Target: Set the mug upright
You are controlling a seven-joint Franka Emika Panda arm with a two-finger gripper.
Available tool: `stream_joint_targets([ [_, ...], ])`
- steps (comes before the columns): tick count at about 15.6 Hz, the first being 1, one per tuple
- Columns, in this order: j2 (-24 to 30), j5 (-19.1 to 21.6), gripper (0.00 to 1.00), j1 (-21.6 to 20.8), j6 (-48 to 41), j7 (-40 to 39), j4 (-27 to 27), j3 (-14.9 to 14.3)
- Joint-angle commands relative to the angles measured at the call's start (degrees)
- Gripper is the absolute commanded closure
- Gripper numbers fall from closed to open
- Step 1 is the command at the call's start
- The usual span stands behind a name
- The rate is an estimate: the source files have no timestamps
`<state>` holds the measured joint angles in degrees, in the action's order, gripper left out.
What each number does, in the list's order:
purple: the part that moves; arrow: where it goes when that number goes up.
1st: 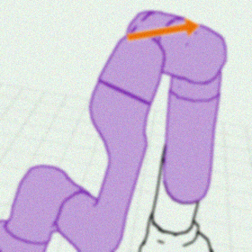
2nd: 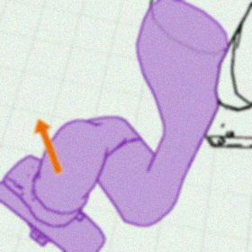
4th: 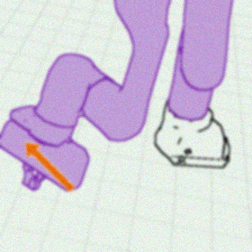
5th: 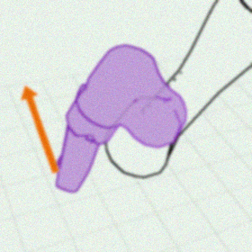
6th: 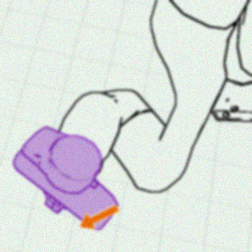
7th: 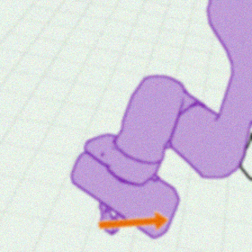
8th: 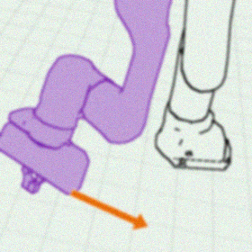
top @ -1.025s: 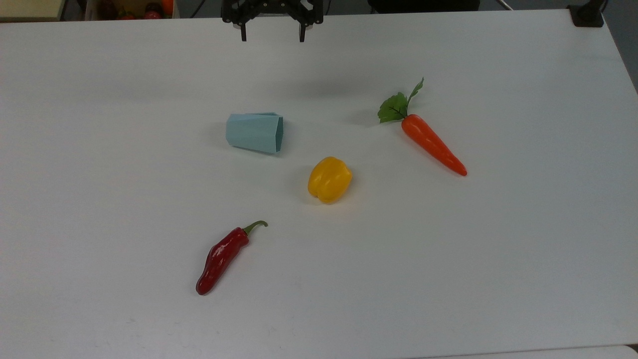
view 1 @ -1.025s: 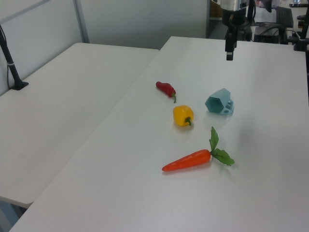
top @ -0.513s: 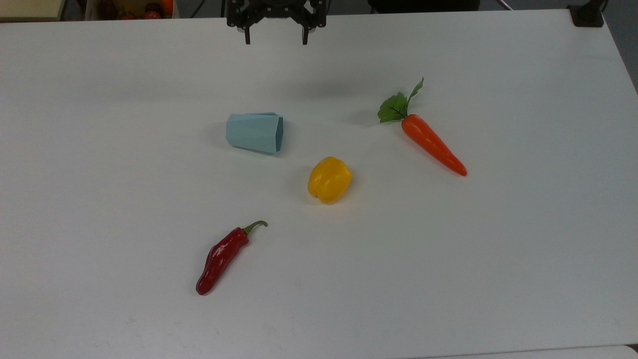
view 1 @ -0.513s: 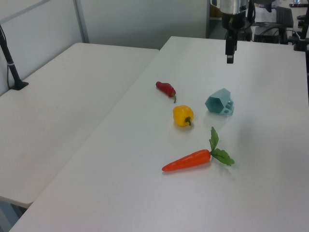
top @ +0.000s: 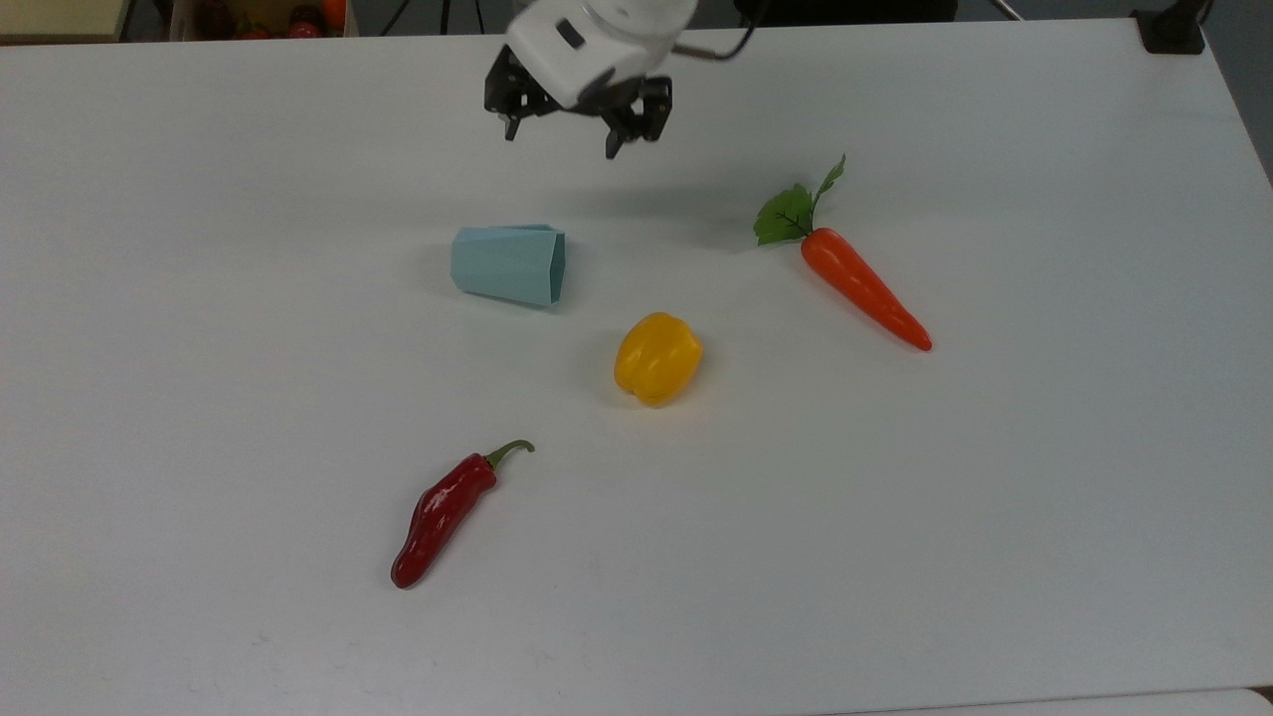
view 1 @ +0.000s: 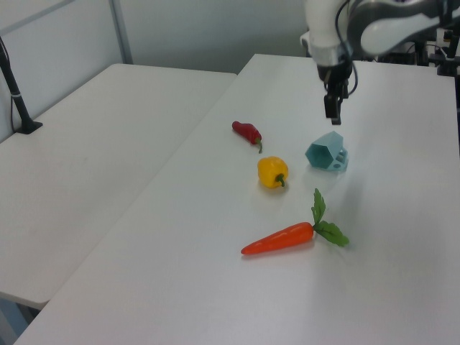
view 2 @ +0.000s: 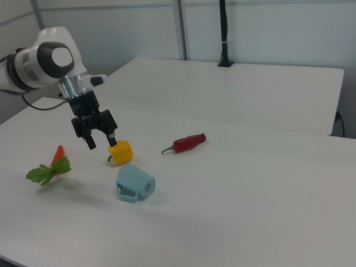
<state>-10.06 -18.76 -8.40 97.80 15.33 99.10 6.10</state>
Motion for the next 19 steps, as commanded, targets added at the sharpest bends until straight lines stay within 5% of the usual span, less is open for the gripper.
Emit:
stream_joint_targets([
  [1, -4.87, -8.03, 0.0, -3.02, -0.5, 11.89, -0.31, -0.04],
  [15, -18.06, -29.04, 0.0, -6.28, -2.34, 32.75, -0.49, -0.13],
  [17, -19.2, -30.98, 0.11, -6.28, -3.66, 32.75, -0.4, -0.13],
  [19, -19.91, -31.34, 0.41, -6.28, -5.15, 32.66, -0.4, -0.04],
])
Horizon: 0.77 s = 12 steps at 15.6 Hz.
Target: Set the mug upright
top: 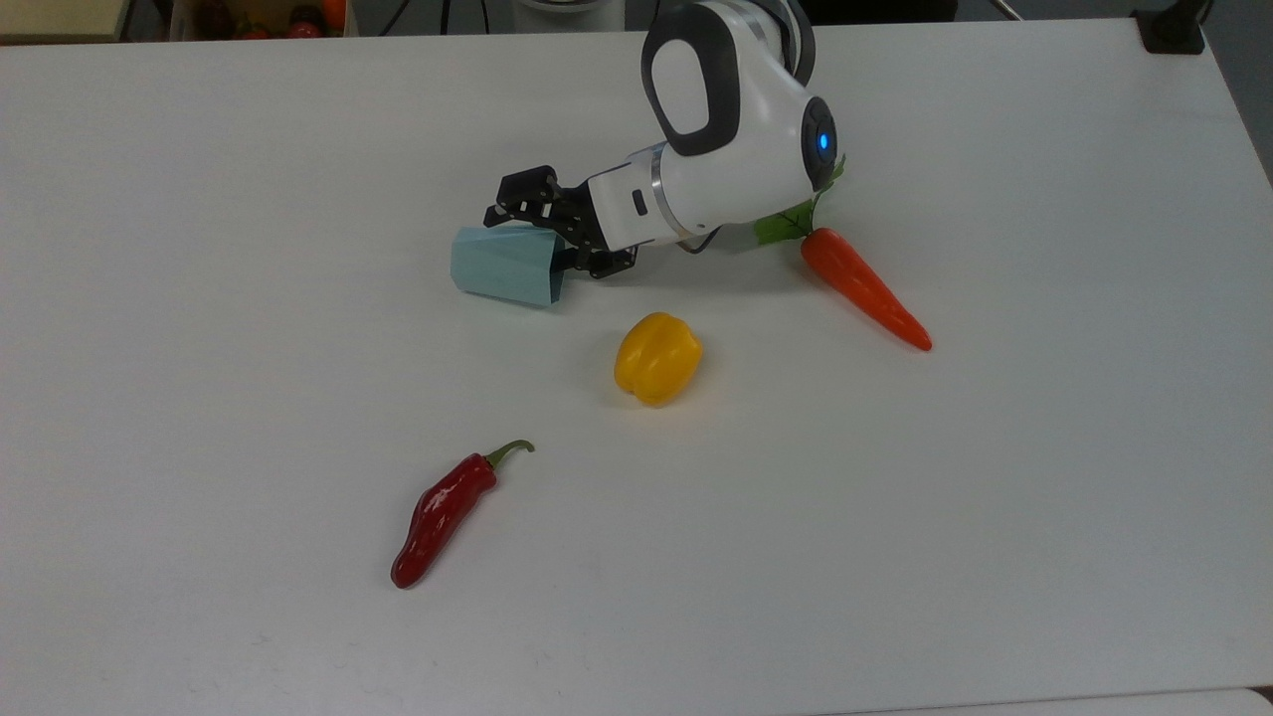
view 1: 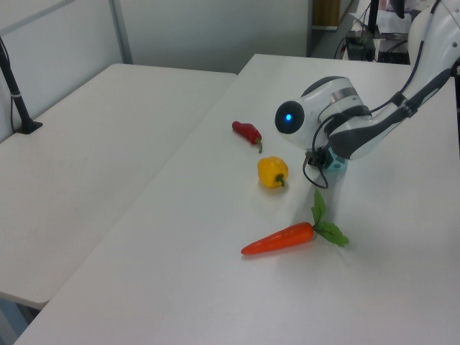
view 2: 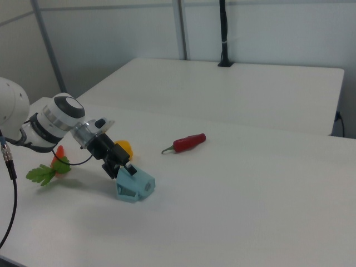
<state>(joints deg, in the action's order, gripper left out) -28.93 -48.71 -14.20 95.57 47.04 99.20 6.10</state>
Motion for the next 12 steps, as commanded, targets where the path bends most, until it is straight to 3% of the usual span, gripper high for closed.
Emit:
stream_joint_targets([
  [1, -0.87, -1.39, 0.57, -0.47, -3.11, 0.87, -0.5, -0.03],
  [5, 1.32, -1.3, 0.95, 0.14, -5.65, -2.11, -0.76, -0.12],
  [7, 3.52, -0.78, 1.0, 0.75, -6.53, -5.88, -0.85, -0.38],
  [12, 7.22, 0.54, 1.0, 2.16, -7.95, -11.96, -0.85, -0.38],
])
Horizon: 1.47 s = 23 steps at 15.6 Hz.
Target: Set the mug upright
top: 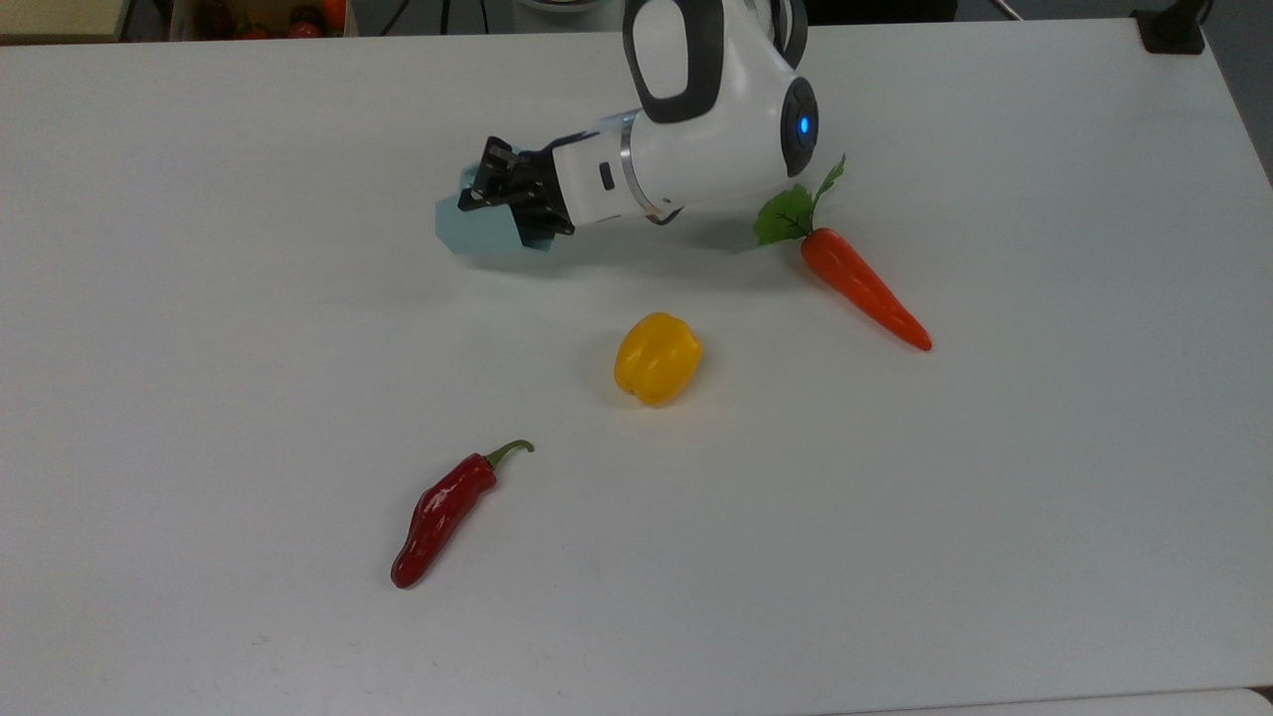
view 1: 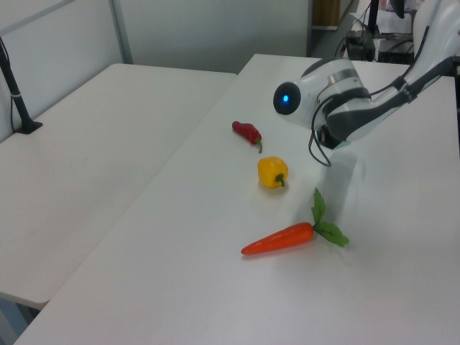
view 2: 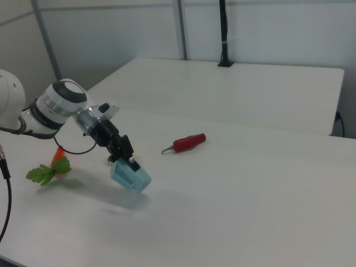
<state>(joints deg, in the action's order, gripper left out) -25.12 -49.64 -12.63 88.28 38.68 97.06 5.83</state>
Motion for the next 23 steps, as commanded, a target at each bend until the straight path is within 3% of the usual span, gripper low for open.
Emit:
stream_joint_targets([
  [1, 4.02, 2.95, 1.0, 0.85, -0.39, -4.49, 1.2, -0.03],
  [4, 4.64, 13.12, 1.0, 1.47, 0.4, -11.76, -2.39, -0.03],
  [8, 4.64, 29.65, 0.99, 4.54, 10.84, -18.02, -3.81, -0.03],
  [12, 4.2, 39.51, 0.96, 7.7, 18.05, -24.17, -2.5, -0.03],
  [14, 4.2, 42.07, 0.87, 8.15, 18.86, -26.37, -1.88, -0.11],
  [19, 3.85, 42.08, 0.65, 8.24, 18.34, -26.91, -2.05, -0.2],
  [22, 4.98, 41.99, 0.61, 8.85, 15.71, -28.83, -2.4, -0.2],
  [23, 6.03, 42.08, 0.47, 9.29, 13.96, -29.8, -2.75, -0.2],
])
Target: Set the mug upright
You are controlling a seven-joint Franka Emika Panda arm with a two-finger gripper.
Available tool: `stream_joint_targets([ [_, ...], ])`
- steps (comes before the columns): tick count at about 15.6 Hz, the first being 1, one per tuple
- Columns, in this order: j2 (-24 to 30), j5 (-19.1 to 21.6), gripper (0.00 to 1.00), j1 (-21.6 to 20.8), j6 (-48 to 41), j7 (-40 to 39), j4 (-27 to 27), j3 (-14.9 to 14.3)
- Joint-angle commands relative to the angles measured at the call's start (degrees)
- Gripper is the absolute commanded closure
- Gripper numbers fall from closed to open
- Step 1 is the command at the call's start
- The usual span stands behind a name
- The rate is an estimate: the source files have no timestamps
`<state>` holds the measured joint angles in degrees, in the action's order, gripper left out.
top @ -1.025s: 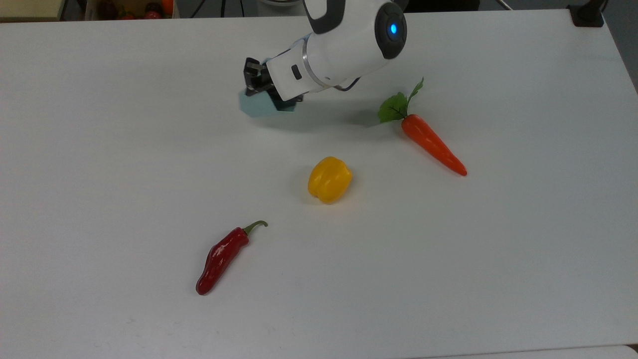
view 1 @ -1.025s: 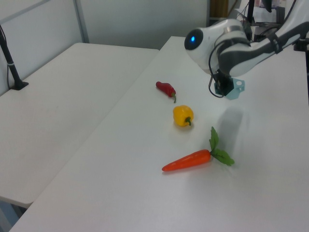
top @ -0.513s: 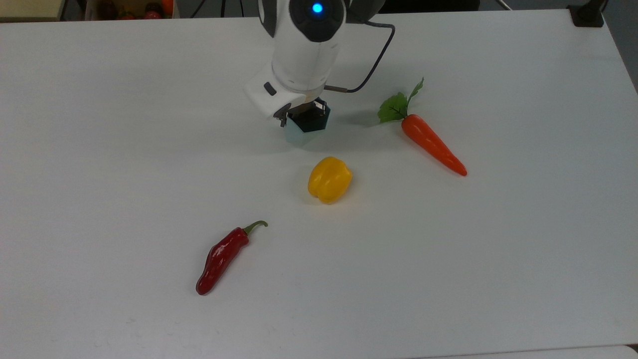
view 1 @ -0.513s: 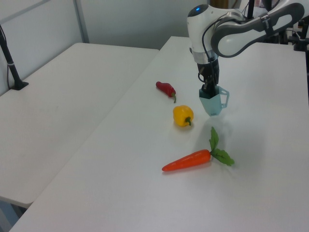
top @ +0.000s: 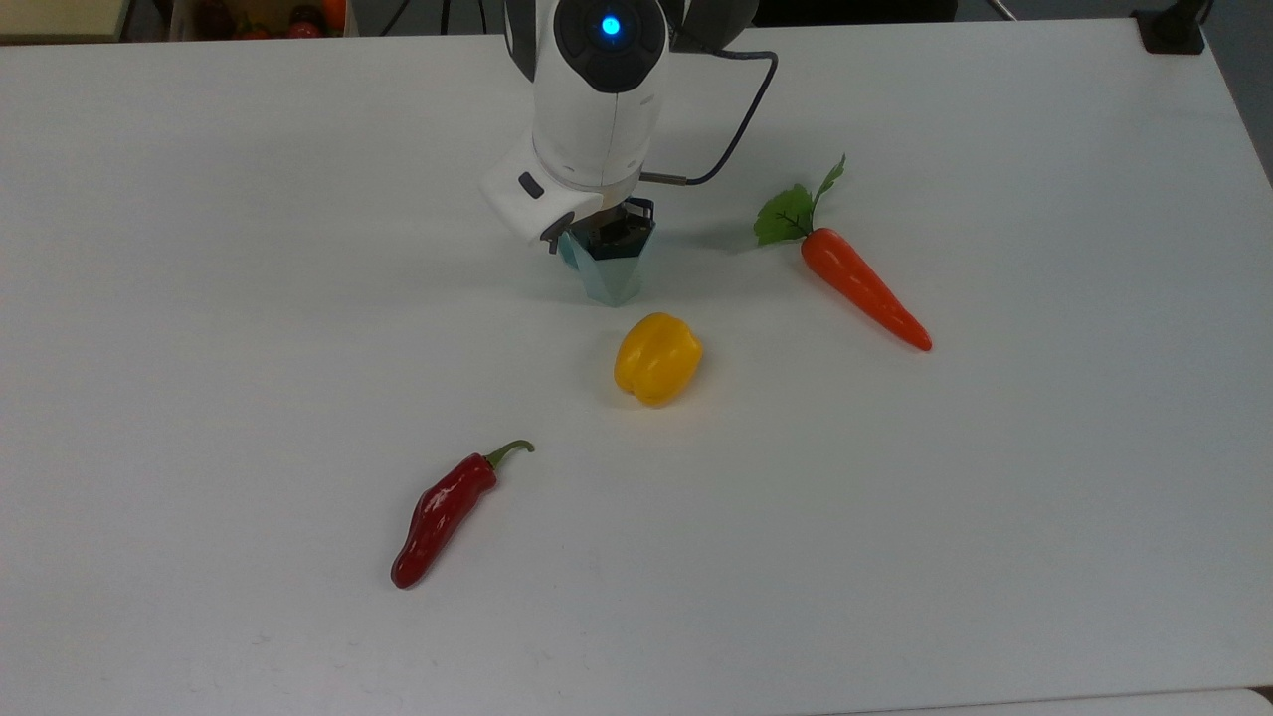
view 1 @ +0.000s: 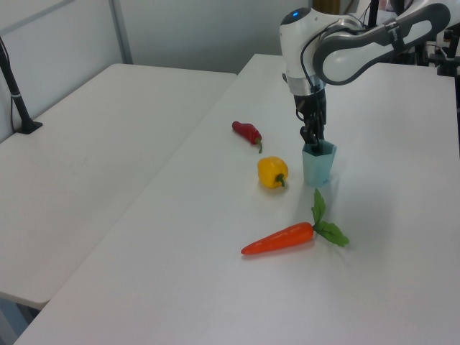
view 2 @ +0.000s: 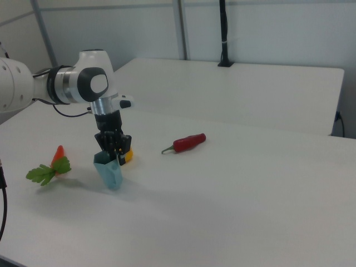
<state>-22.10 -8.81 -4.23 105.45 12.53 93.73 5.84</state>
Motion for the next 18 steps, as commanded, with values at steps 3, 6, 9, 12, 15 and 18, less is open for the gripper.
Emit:
stream_joint_targets([
  [3, 6.97, 1.17, 0.0, 1.51, -6.66, -4.45, 0.14, -0.3],
  [6, 12.07, 1.43, 0.0, 3.61, -6.84, -4.88, 0.14, -0.13],
  [9, 16.38, 2.91, 0.0, 5.11, -6.49, -6.38, 0.14, -0.39],
  [12, 20.33, 5.91, 0.0, 6.95, -7.01, -6.38, 0.23, -0.57],
  [15, 21.93, 5.91, 0.0, 7.39, -9.64, -6.55, 0.06, -1.36],
  [18, 21.84, 5.91, 0.0, 7.4, -10.27, -6.47, -0.65, -1.45],
])
